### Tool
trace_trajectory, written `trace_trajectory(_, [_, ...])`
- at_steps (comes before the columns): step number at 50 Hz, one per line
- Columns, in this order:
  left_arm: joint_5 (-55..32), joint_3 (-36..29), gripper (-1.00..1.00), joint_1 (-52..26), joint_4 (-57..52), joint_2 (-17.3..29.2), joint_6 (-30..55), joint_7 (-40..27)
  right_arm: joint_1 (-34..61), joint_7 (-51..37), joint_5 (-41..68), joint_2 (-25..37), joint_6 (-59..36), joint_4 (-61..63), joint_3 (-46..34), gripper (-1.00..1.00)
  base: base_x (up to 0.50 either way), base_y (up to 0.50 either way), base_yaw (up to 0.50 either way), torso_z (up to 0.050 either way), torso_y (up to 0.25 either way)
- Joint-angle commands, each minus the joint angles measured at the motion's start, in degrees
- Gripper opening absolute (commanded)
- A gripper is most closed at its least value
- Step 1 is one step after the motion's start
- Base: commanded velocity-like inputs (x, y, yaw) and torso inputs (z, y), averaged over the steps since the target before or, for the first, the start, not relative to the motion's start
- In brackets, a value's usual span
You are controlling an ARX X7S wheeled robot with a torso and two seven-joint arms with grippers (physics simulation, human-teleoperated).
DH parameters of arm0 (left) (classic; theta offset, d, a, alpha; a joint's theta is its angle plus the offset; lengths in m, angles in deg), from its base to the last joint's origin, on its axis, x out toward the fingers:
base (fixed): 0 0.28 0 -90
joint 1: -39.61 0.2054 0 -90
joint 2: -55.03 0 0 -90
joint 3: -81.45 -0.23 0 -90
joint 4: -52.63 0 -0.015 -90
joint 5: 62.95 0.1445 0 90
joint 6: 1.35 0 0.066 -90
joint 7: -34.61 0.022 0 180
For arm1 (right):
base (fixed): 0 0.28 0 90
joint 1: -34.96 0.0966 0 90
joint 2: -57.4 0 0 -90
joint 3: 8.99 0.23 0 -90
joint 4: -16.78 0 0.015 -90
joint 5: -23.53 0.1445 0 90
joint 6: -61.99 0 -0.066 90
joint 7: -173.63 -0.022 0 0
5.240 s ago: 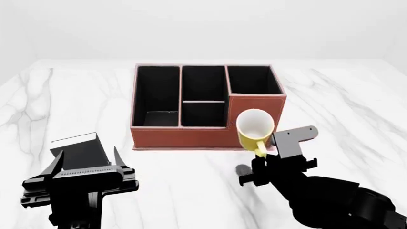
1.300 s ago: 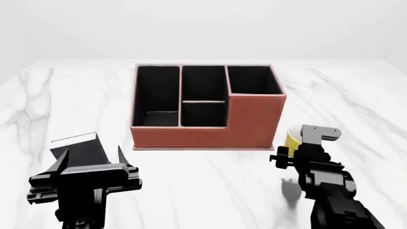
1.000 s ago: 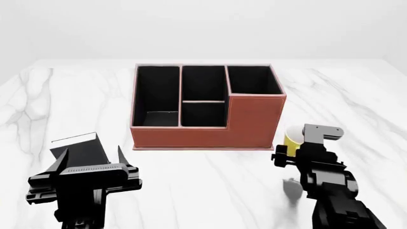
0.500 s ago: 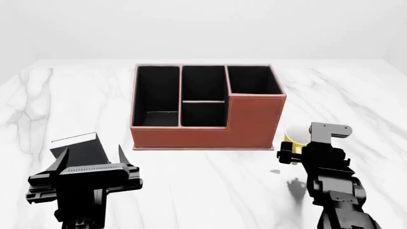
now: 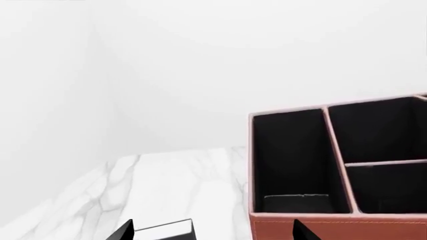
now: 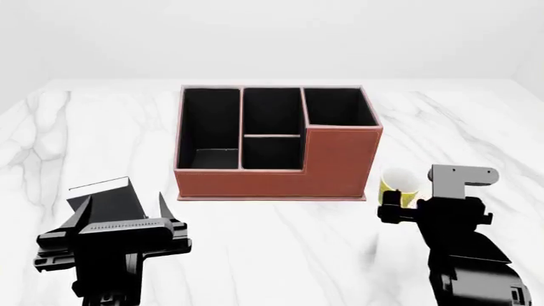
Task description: Pick up the yellow and white mug and place it to the right of the caddy.
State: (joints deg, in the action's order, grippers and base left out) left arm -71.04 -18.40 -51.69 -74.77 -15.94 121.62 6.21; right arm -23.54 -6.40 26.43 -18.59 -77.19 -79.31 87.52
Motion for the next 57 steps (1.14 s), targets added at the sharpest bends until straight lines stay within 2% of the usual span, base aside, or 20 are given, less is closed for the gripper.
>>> trace_trajectory(1, [0.0, 0.0, 1.0, -0.1, 0.1, -0.2, -0.3, 0.4, -6.0, 0.4, 0.6, 0.2, -9.8, 18.8, 1.5, 1.0, 0.0, 0.0, 0.0, 0.0, 0.0])
trace_trajectory(27, [0.7, -1.3, 1.0, 1.2, -4.1, 0.6, 1.2, -0.9, -13.8, 2.0, 3.4, 2.1, -22.3, 46.4, 5.0, 1.0, 0.0, 0.0, 0.0, 0.0, 0.0])
trace_trajectory(53, [3.7, -4.6, 1.0, 4.1, -12.3, 2.1, 4.9, -3.2, -17.0, 2.7, 5.5, 3.2, -33.4, 65.1, 9.1, 1.0, 0.0, 0.0, 0.0, 0.0, 0.0])
trace_trajectory(57, [4.0, -4.8, 1.0, 4.5, -13.1, 2.3, 5.0, -3.5, -17.3, 0.8, 8.6, 3.9, -33.6, 66.1, 10.3, 1.0, 0.0, 0.0, 0.0, 0.0, 0.0])
